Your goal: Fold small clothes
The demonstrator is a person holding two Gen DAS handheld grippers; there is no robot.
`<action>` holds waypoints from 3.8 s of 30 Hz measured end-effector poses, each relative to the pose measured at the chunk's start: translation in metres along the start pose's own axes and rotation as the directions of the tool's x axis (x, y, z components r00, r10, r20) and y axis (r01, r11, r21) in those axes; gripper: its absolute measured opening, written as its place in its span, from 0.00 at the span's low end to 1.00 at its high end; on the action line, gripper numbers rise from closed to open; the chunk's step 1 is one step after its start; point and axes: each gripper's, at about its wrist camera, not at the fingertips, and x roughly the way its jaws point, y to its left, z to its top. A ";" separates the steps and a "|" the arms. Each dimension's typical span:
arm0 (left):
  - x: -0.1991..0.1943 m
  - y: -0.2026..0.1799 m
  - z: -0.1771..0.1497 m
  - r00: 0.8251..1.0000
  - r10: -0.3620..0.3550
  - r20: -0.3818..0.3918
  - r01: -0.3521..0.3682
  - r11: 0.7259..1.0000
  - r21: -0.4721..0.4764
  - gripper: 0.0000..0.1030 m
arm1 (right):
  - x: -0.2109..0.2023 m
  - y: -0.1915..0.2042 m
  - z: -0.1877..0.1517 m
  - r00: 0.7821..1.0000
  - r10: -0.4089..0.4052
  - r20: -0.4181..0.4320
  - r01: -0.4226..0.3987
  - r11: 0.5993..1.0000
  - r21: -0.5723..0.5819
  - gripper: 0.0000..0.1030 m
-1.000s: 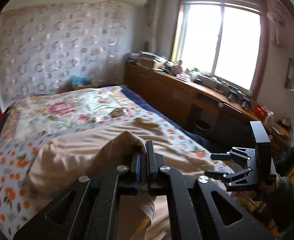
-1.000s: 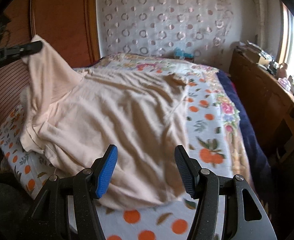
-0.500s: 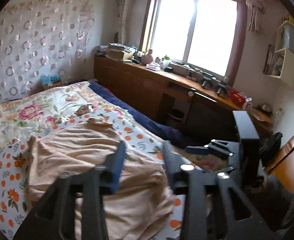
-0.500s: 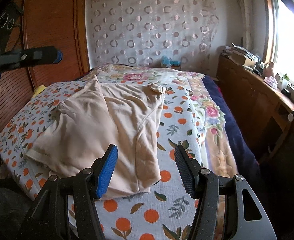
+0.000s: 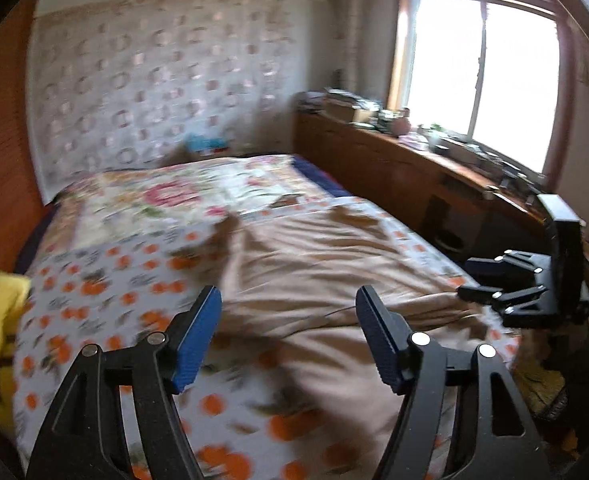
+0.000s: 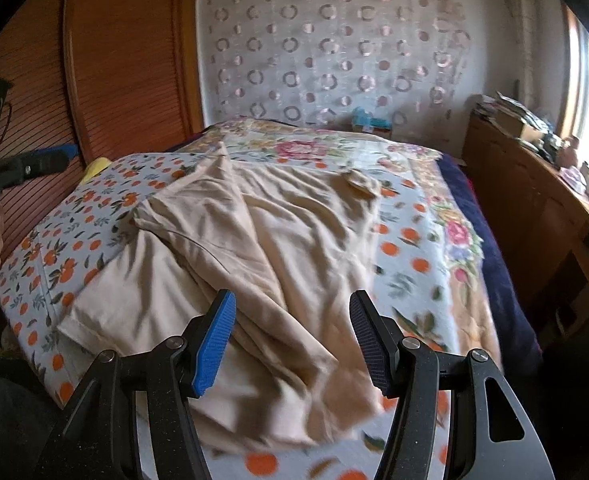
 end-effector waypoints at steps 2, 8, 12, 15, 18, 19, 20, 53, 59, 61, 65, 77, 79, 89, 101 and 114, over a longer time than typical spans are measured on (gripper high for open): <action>-0.002 0.017 -0.008 0.999 0.044 -0.010 -0.044 0.999 -0.020 0.69 | 0.010 0.010 0.009 1.000 0.019 -0.006 -0.019 1.000 -0.019 0.59; -0.008 0.049 -0.027 0.996 0.092 -0.016 -0.093 0.992 -0.083 0.69 | 0.047 0.046 0.043 0.996 0.080 -0.033 -0.083 0.991 -0.109 0.59; -0.012 0.061 -0.034 0.993 0.115 -0.018 -0.117 0.988 -0.101 0.69 | 0.078 0.072 0.066 0.989 0.134 -0.067 -0.143 0.978 -0.154 0.59; -0.013 0.066 -0.038 0.991 0.135 -0.020 -0.137 0.985 -0.102 0.69 | 0.106 0.085 0.079 0.981 0.166 -0.103 -0.182 0.968 -0.174 0.59; -0.014 0.070 -0.041 0.989 0.146 -0.025 -0.148 0.984 -0.099 0.69 | 0.132 0.101 0.091 0.973 0.181 -0.141 -0.206 0.960 -0.191 0.59; -0.014 0.072 -0.042 0.989 0.145 -0.027 -0.147 0.984 -0.100 0.69 | 0.140 0.105 0.094 0.969 0.190 -0.155 -0.219 0.956 -0.194 0.59; -0.014 0.073 -0.043 0.989 0.144 -0.028 -0.146 0.984 -0.102 0.69 | 0.146 0.110 0.097 0.967 0.194 -0.164 -0.225 0.954 -0.198 0.59; -0.008 0.055 -0.055 0.995 0.081 -0.051 -0.086 0.991 -0.103 0.69 | 0.146 0.050 0.169 0.992 0.123 -0.022 -0.125 0.981 -0.148 0.04; -0.006 0.049 -0.056 0.996 0.062 -0.059 -0.067 0.993 -0.093 0.69 | 0.158 -0.028 0.187 0.998 -0.060 -0.029 0.058 0.997 -0.050 0.04; -0.004 0.047 -0.057 0.997 0.054 -0.063 -0.060 0.994 -0.092 0.69 | 0.166 -0.046 0.188 0.993 -0.112 -0.049 0.111 0.994 -0.021 0.03; 0.000 0.042 -0.059 0.996 0.042 -0.078 -0.049 0.995 -0.085 0.69 | 0.196 -0.073 0.183 0.959 -0.250 -0.131 0.254 0.967 0.015 0.04; 0.014 0.016 -0.062 0.994 -0.008 -0.106 0.002 0.998 -0.056 0.69 | 0.153 -0.042 0.129 0.963 -0.236 -0.126 0.230 0.971 -0.062 0.31; 0.017 0.009 -0.062 0.993 -0.021 -0.114 0.016 0.999 -0.046 0.69 | 0.124 -0.037 0.106 0.973 -0.198 -0.116 0.191 0.979 -0.070 0.31; 0.034 -0.025 -0.070 0.982 -0.073 -0.176 0.073 0.997 -0.003 0.69 | 0.045 -0.017 -0.013 0.987 -0.076 -0.143 0.073 0.997 -0.029 0.31; 0.039 -0.041 -0.085 0.965 -0.123 -0.233 0.125 0.992 -0.007 0.69 | -0.002 -0.030 -0.048 0.989 -0.008 -0.150 0.015 0.999 0.046 0.24; 0.042 -0.052 -0.097 0.931 -0.216 -0.295 0.221 0.975 -0.016 0.47 | -0.059 -0.033 -0.051 1.000 0.005 -0.022 -0.003 0.993 0.116 0.03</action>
